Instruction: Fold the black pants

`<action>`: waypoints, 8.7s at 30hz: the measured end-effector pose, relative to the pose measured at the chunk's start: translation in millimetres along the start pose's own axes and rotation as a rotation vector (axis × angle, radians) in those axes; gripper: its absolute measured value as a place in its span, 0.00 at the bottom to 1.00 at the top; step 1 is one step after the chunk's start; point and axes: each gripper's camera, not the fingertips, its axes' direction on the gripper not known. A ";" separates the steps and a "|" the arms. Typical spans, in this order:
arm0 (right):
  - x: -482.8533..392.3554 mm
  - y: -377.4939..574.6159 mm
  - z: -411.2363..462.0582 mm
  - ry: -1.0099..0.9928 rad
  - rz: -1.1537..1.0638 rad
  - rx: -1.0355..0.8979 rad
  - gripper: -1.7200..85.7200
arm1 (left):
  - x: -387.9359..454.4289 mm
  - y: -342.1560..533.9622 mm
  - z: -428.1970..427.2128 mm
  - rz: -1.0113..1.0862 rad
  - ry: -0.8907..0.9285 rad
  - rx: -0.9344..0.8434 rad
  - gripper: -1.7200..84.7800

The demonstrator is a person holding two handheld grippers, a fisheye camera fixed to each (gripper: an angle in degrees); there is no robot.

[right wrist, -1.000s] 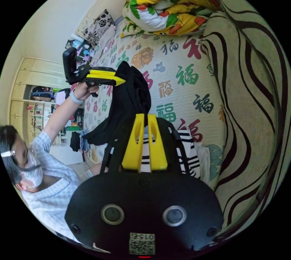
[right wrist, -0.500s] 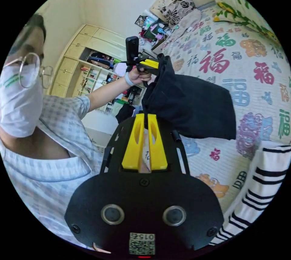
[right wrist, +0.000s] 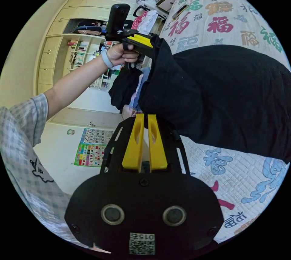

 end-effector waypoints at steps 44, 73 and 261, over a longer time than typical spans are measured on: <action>191.1 -95.4 37.1 0.411 0.288 -0.028 0.01 | 11.2 154.2 10.0 -0.710 -0.616 0.031 0.02; 288.3 29.4 -115.8 0.220 0.460 0.253 0.10 | 48.1 -190.8 122.8 0.042 -0.327 -0.202 0.15; 173.6 -120.8 349.6 1.203 0.678 -0.432 0.01 | 260.1 384.0 246.7 -1.290 -0.441 0.133 0.02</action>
